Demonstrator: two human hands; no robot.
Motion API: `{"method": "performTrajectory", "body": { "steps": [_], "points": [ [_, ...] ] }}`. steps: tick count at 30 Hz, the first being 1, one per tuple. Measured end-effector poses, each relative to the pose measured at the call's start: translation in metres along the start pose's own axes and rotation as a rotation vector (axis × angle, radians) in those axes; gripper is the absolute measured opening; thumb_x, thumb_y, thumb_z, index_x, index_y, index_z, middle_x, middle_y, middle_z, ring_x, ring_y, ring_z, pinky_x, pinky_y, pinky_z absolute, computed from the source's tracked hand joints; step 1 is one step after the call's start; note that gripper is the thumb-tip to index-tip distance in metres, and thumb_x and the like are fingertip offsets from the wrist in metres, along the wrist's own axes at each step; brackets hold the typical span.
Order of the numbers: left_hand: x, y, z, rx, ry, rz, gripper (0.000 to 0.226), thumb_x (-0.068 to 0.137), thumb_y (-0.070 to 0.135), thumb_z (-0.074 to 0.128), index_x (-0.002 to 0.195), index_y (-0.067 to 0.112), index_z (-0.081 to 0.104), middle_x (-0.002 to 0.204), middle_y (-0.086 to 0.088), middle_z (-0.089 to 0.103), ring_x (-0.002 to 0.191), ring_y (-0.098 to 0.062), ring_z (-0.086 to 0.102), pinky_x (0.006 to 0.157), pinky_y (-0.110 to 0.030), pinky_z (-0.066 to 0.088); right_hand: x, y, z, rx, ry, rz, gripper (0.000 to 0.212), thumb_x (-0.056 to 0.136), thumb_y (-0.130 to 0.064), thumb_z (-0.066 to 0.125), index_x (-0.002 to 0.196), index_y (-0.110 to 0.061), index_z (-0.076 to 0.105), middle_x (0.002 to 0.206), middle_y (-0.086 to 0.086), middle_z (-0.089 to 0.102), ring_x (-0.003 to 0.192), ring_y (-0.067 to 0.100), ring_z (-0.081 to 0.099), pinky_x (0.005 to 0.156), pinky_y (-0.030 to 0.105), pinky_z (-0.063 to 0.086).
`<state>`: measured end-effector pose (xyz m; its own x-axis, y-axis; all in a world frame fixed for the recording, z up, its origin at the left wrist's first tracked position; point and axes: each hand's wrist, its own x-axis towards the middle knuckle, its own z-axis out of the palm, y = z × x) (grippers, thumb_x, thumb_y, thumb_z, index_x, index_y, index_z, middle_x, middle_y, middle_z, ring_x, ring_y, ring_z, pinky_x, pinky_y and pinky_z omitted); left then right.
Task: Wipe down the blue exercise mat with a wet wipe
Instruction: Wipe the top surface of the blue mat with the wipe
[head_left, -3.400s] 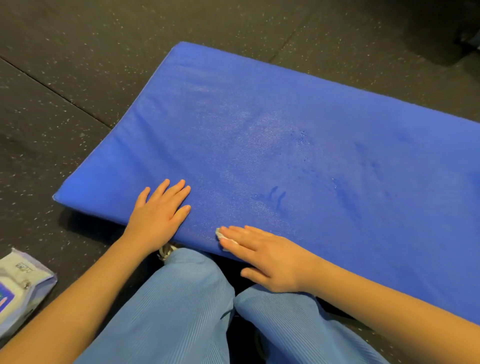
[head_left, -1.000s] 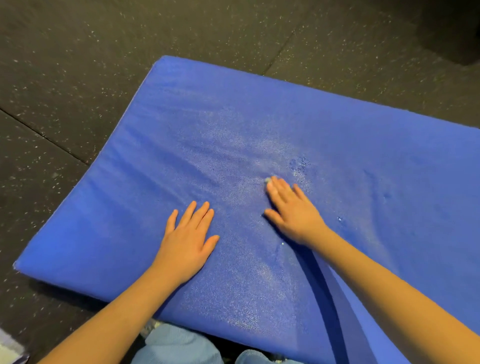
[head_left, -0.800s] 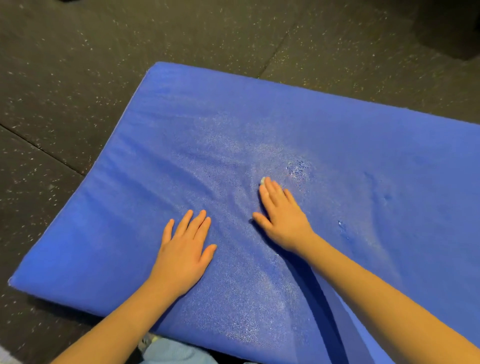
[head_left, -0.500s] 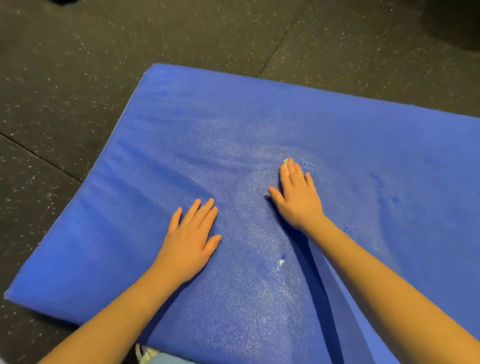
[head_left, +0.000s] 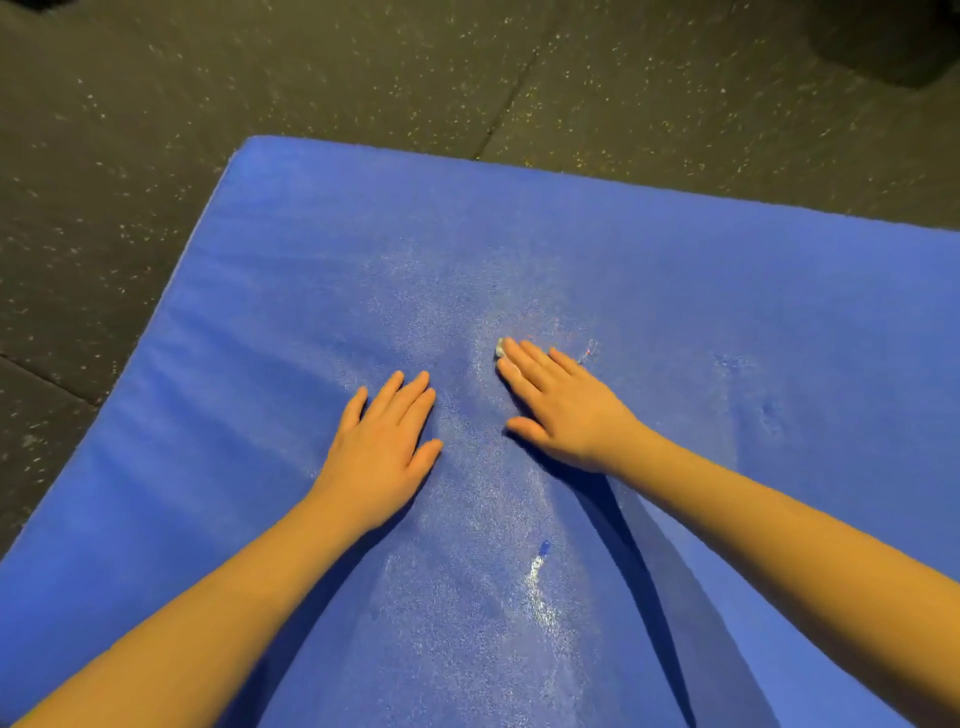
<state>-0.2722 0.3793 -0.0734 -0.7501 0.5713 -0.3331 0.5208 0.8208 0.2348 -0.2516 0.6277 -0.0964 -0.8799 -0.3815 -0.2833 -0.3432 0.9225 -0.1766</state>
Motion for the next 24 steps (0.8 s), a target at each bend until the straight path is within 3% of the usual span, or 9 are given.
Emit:
{"method": "performTrajectory", "body": {
  "steps": [2,5,7,9,12,15,18,21,24],
  "points": [
    [0.019,0.000,-0.006,-0.018,-0.020,0.004,0.083,0.084,0.061,0.009,0.152,0.015,0.024,0.161,0.003,0.012,0.149,-0.020,0.007,0.118,-0.045,0.004,0.005,0.023,-0.005,-0.021,0.016,0.038,0.075,0.094,-0.059,0.011,0.154,-0.013,0.008,0.161,0.002,0.002,0.149,0.023,0.005,0.118,0.036,-0.002],
    [0.042,-0.003,-0.011,0.053,-0.054,0.021,0.073,0.096,0.061,0.023,0.154,0.020,0.006,0.161,0.007,-0.006,0.148,-0.016,-0.008,0.119,-0.042,-0.003,0.031,0.056,-0.015,0.060,0.035,0.380,0.067,0.102,-0.049,0.024,0.155,-0.014,0.002,0.162,0.004,-0.003,0.149,0.021,-0.001,0.119,0.038,-0.001],
    [0.051,-0.005,-0.011,0.077,-0.088,0.017,0.075,0.095,0.061,0.028,0.154,0.020,0.005,0.161,0.006,-0.007,0.148,-0.017,-0.008,0.119,-0.043,-0.002,0.049,0.060,-0.019,0.141,0.075,0.528,0.068,0.102,-0.047,0.027,0.154,-0.011,0.004,0.162,0.007,-0.003,0.149,0.023,-0.001,0.119,0.040,0.001],
    [0.053,-0.006,-0.011,0.065,-0.075,0.027,0.082,0.088,0.066,0.025,0.152,0.015,0.023,0.161,0.001,0.012,0.148,-0.023,0.009,0.118,-0.049,0.011,0.058,0.052,-0.019,0.139,0.084,0.454,0.072,0.100,-0.049,0.031,0.154,-0.009,0.003,0.162,0.008,-0.004,0.149,0.024,-0.002,0.119,0.039,0.002],
    [0.057,-0.011,-0.008,0.096,-0.014,0.092,0.080,0.080,0.065,0.033,0.133,0.009,0.055,0.143,-0.006,0.049,0.131,-0.032,0.046,0.101,-0.055,0.039,0.060,0.059,-0.018,0.013,0.069,0.198,0.074,0.100,-0.054,0.029,0.154,-0.012,0.002,0.162,0.005,-0.004,0.149,0.022,-0.002,0.120,0.039,0.001],
    [0.067,-0.017,-0.015,0.083,0.002,0.108,0.086,0.073,0.072,0.040,0.129,0.008,0.057,0.137,-0.007,0.054,0.125,-0.034,0.051,0.099,-0.053,0.041,0.080,0.093,-0.027,0.045,0.116,0.390,0.070,0.101,-0.049,0.030,0.155,-0.012,0.005,0.162,0.006,0.001,0.149,0.023,0.002,0.119,0.041,0.004],
    [0.077,-0.013,-0.023,0.046,-0.038,0.067,0.107,0.069,0.076,0.057,0.149,0.010,0.031,0.157,-0.004,0.025,0.145,-0.031,0.021,0.115,-0.050,0.018,0.110,0.099,-0.040,0.212,0.164,0.643,0.069,0.102,-0.047,0.029,0.154,-0.008,0.006,0.162,0.010,0.001,0.148,0.025,0.001,0.119,0.042,0.004],
    [0.079,-0.009,-0.026,0.092,-0.108,0.020,0.111,0.075,0.073,0.056,0.154,0.018,-0.001,0.161,0.005,-0.012,0.148,-0.022,-0.011,0.118,-0.042,-0.002,0.130,0.089,-0.044,0.189,0.119,0.461,0.073,0.100,-0.050,0.031,0.154,-0.008,0.003,0.161,0.010,-0.004,0.149,0.025,-0.001,0.119,0.041,0.003],
    [0.077,-0.010,-0.024,0.120,-0.113,0.003,0.110,0.077,0.074,0.051,0.153,0.020,-0.007,0.160,0.006,-0.017,0.147,-0.021,-0.016,0.118,-0.041,-0.003,0.127,0.113,-0.048,0.080,0.118,0.407,0.071,0.100,-0.049,0.031,0.154,-0.009,0.006,0.162,0.009,0.001,0.148,0.024,0.004,0.119,0.043,0.004]
  ]
}}
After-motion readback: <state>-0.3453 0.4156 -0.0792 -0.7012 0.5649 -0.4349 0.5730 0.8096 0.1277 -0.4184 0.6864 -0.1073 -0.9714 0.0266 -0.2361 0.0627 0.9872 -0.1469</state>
